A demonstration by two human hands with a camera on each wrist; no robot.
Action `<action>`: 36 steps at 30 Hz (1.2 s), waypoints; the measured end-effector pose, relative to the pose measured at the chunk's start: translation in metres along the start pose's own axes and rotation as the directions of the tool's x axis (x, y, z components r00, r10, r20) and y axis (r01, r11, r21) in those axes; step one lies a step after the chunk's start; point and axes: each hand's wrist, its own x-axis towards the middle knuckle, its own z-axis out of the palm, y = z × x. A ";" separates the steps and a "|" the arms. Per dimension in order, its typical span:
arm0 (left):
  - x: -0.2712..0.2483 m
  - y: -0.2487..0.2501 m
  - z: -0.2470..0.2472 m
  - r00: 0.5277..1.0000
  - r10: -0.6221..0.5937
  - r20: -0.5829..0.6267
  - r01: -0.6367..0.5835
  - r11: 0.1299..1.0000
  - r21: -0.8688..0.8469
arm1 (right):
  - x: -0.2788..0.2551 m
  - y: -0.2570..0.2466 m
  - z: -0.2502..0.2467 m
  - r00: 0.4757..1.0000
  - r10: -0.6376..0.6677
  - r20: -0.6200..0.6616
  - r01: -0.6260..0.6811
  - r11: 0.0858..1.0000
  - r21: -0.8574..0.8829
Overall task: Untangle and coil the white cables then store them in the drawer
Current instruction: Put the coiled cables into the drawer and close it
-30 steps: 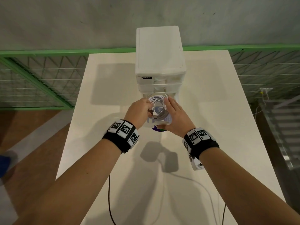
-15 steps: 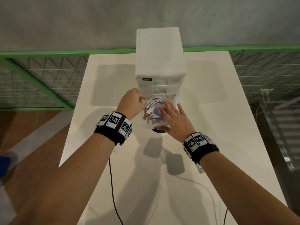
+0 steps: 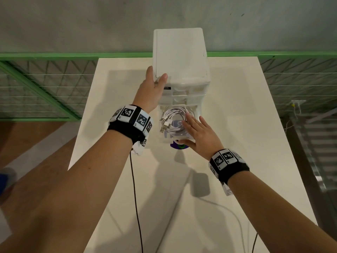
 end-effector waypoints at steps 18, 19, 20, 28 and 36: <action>0.004 -0.003 -0.001 1.000 0.019 0.021 -0.020 0.997 0.073 | 0.034 -0.004 -0.001 0.993 0.099 -0.058 -0.099 0.995 -0.005; 0.004 -0.003 -0.001 1.000 0.016 0.023 -0.018 0.997 0.072 | 0.035 -0.006 -0.003 0.992 0.111 -0.064 -0.110 0.994 0.007; 0.004 -0.002 -0.002 1.000 0.015 0.025 -0.017 0.997 0.071 | 0.037 -0.007 -0.004 0.991 0.120 -0.060 -0.119 0.993 0.016; 0.004 -0.002 -0.003 1.000 0.006 0.018 -0.007 0.999 0.054 | 0.048 -0.018 -0.010 0.989 0.149 -0.024 -0.150 0.977 -0.152; 0.006 -0.004 -0.001 1.000 0.003 0.008 -0.003 0.999 0.046 | 0.062 -0.037 -0.019 0.928 -0.072 0.366 0.152 0.969 -0.195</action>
